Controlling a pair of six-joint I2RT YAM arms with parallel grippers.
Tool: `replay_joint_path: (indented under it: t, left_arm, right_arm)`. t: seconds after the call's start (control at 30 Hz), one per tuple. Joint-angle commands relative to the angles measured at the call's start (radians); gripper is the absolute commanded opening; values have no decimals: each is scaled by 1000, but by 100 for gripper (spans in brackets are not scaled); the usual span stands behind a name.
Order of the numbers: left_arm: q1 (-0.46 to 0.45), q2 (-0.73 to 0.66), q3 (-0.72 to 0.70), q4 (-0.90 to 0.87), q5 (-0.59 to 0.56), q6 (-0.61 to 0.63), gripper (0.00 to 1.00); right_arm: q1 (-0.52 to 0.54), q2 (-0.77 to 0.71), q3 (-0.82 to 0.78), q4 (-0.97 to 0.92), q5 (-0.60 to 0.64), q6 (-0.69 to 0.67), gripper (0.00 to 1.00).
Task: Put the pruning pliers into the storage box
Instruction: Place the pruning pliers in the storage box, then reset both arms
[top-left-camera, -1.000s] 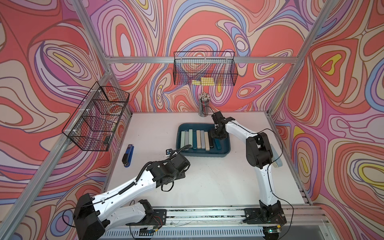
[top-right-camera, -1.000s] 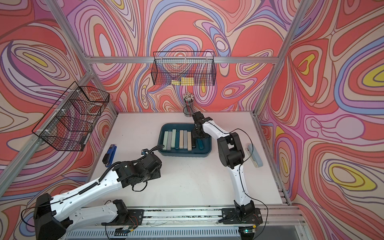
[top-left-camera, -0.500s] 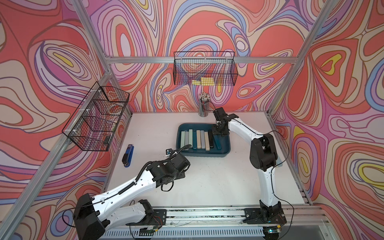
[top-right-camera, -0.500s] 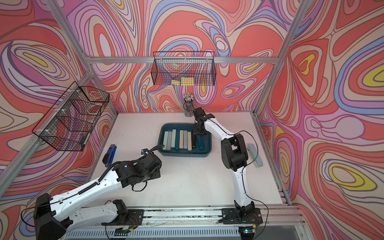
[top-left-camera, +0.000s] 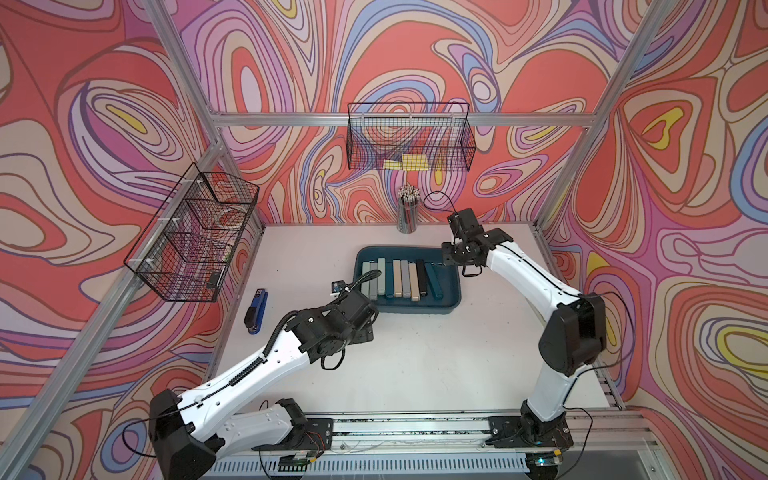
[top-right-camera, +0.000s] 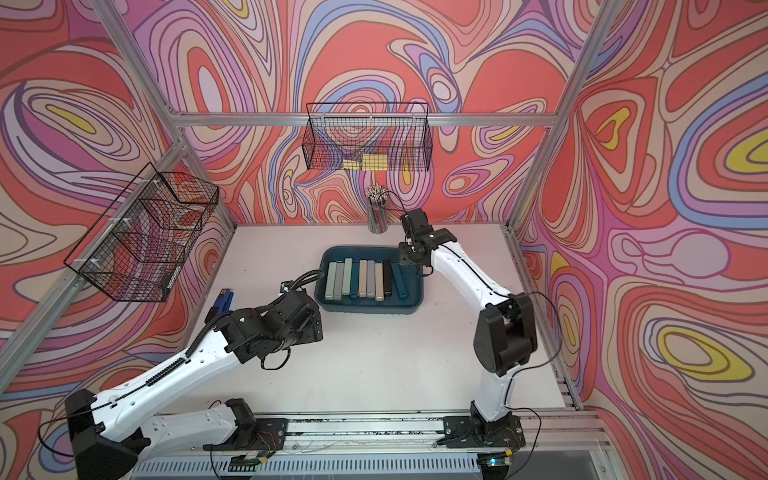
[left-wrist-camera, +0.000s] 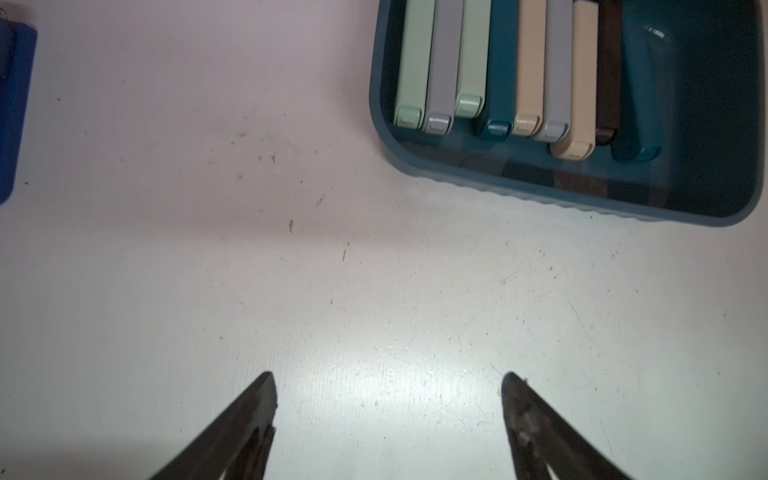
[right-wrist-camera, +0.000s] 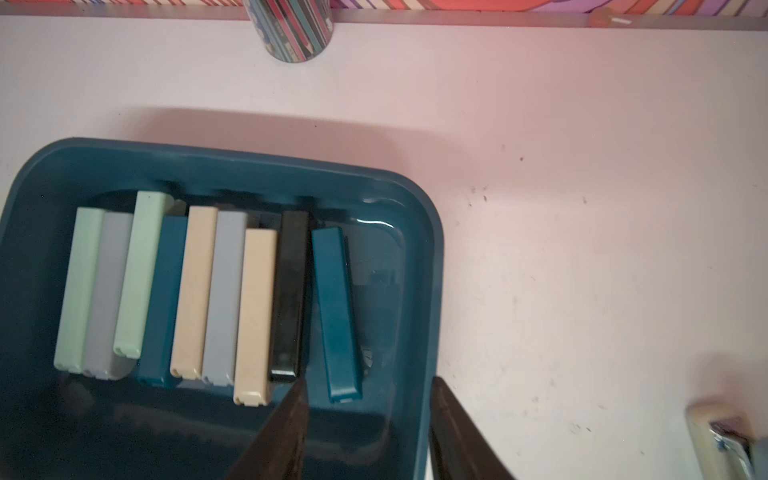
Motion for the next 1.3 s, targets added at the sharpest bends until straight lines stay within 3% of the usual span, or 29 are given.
replay_joint_path:
  t: [0.0, 0.13, 0.23, 0.3, 0.33, 0.4, 0.57, 0.7, 0.8, 0.87, 0.97, 1.03, 1.13, 1.17, 1.23, 1.27]
  left_arm:
    - [74, 8, 40, -4, 0, 137, 88]
    - [201, 22, 47, 90, 43, 272, 89]
    - [325, 17, -5, 205, 65, 371, 99]
    - [425, 10, -72, 321, 116, 465, 99]
    - [466, 7, -103, 378, 142, 508, 99]
    - [543, 6, -170, 512, 166, 597, 99]
    - [614, 30, -370, 920, 138, 833, 99]
    - [719, 197, -468, 1188, 184, 842, 99]
    - [732, 306, -518, 1412, 183, 884, 99]
    - [735, 343, -488, 1421, 172, 884, 99]
    - [765, 398, -516, 1537, 307, 878, 99]
    - [772, 381, -564, 1565, 313, 869, 99]
    - [776, 424, -692, 1851, 362, 885, 100]
    - [776, 428, -697, 1876, 367, 885, 99]
    - [776, 409, -657, 1757, 331, 867, 99]
    - [777, 428, -669, 1809, 324, 867, 100]
  right_arm:
    - [17, -167, -135, 123, 85, -48, 49]
    - [20, -349, -297, 227, 165, -68, 52]
    - [20, -468, -409, 309, 195, -82, 71]
    - [20, -516, -465, 357, 245, -83, 79]
    - [21, -527, -500, 398, 286, -85, 89]
    - [20, -555, -647, 584, 340, -171, 98]
    - [3, -611, -953, 1015, 381, -338, 98]
    - [-115, -566, -1008, 1071, 280, -197, 98]
    - [-142, -546, -1082, 1210, 261, -225, 98]
    - [-155, -516, -1128, 1325, 279, -257, 99]
    - [-195, -421, -1142, 1385, 251, -285, 98]
    - [-215, -352, -1180, 1491, 229, -285, 98]
    - [-247, -252, -1204, 1667, 176, -277, 98]
    - [-264, -217, -1194, 1709, 157, -283, 97]
    - [-281, -113, -1170, 1787, 143, -298, 97]
    - [-291, -76, -1158, 1807, 109, -308, 94]
